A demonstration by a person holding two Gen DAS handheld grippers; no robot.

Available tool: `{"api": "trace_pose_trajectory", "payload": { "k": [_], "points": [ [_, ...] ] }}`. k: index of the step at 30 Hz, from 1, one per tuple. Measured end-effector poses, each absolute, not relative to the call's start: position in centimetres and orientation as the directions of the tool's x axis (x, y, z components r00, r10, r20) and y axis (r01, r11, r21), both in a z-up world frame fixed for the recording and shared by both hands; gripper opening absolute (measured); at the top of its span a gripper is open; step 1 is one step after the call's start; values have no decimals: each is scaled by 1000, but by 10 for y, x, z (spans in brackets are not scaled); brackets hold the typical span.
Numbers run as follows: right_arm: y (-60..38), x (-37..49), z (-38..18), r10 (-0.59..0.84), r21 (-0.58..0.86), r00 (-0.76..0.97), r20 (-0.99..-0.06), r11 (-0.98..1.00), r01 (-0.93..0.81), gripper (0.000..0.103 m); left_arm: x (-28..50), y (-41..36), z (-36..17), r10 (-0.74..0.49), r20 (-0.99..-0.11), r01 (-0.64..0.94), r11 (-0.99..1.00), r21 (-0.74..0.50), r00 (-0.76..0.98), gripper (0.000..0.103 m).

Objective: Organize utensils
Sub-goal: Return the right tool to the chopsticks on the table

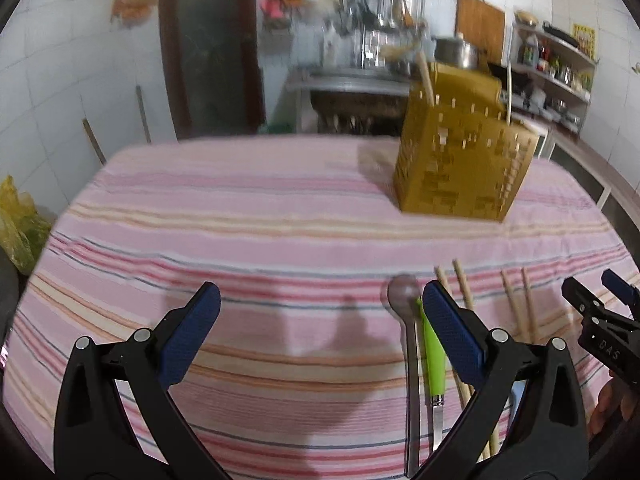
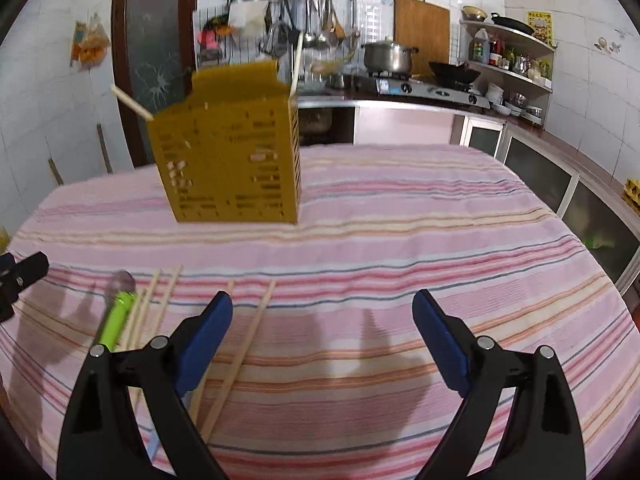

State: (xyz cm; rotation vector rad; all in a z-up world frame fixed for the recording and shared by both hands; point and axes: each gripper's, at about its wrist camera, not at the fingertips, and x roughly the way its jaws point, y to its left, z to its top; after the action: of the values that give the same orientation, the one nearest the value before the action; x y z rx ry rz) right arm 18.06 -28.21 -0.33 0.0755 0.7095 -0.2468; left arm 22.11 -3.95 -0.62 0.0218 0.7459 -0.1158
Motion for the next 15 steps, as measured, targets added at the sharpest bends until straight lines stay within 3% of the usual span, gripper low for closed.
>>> {"api": "trace_pose_trajectory", "payload": {
  "k": [7, 15],
  "points": [
    [-286, 202, -22, -183, 17, 663, -726, 959, 283, 88, 234, -53, -42, -83, -747, 128, 992, 2, 660, 98],
    [-278, 212, -33, -143, 32, 619, -773, 964, 262, 65, 244, -61, -54, -89, -782, 146, 989, 3, 617, 98]
  ]
}}
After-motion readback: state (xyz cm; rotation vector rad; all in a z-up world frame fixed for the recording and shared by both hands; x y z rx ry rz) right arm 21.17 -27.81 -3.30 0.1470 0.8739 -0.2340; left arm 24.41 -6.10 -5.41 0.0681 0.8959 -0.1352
